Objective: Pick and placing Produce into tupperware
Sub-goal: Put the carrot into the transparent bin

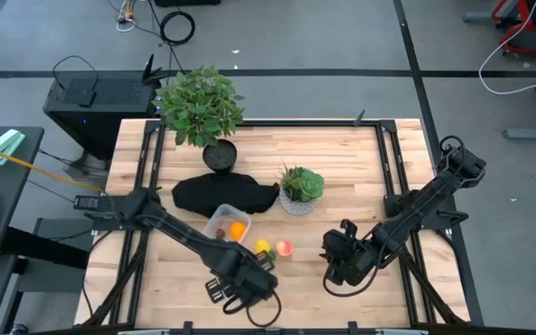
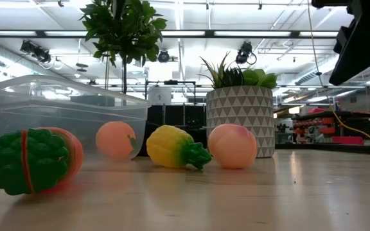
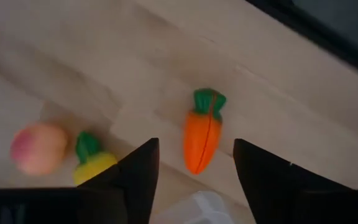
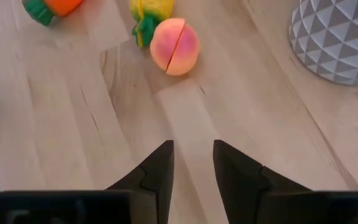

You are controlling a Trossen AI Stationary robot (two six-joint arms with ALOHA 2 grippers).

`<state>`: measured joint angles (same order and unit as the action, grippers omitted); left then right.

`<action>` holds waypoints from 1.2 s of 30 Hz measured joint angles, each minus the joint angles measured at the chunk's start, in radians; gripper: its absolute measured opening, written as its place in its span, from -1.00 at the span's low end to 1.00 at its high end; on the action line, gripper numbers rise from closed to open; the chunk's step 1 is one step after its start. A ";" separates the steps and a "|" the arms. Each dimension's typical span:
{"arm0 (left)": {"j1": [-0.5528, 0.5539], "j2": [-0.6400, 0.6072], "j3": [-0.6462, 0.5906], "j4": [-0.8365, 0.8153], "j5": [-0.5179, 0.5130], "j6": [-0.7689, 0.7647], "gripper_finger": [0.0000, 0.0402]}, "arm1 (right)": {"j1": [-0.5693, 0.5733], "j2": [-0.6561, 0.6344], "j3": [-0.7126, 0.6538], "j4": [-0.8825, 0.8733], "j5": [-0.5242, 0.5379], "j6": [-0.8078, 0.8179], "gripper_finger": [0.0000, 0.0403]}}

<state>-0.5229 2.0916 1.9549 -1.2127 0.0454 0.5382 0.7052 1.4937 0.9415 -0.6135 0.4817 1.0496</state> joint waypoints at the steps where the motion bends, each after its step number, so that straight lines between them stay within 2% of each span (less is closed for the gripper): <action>1: -0.002 0.007 0.000 0.001 -0.001 0.046 0.11 | 0.000 0.000 0.000 0.001 0.003 0.001 -0.40; 5: -0.003 0.022 -0.001 0.029 -0.010 0.157 0.22 | 0.000 0.000 0.000 0.006 0.009 0.002 -0.39; 8: 0.011 0.026 -0.031 0.097 -0.010 0.141 0.27 | 0.000 0.000 0.000 0.004 0.009 -0.002 -0.38; 16: 0.051 0.031 -0.163 0.118 0.063 0.096 0.35 | 0.000 0.000 0.000 0.005 0.009 -0.003 -0.38; 28: 0.041 0.031 -0.312 0.225 0.088 0.102 0.35 | -0.001 0.000 0.000 0.008 0.022 0.001 -0.38; 36: 0.044 0.033 -0.313 0.315 0.082 0.101 0.35 | -0.001 0.000 0.000 0.009 0.024 0.002 -0.39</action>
<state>-0.4786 2.1250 1.6417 -0.8976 0.1276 0.6395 0.7044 1.4937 0.9417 -0.6044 0.5053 1.0512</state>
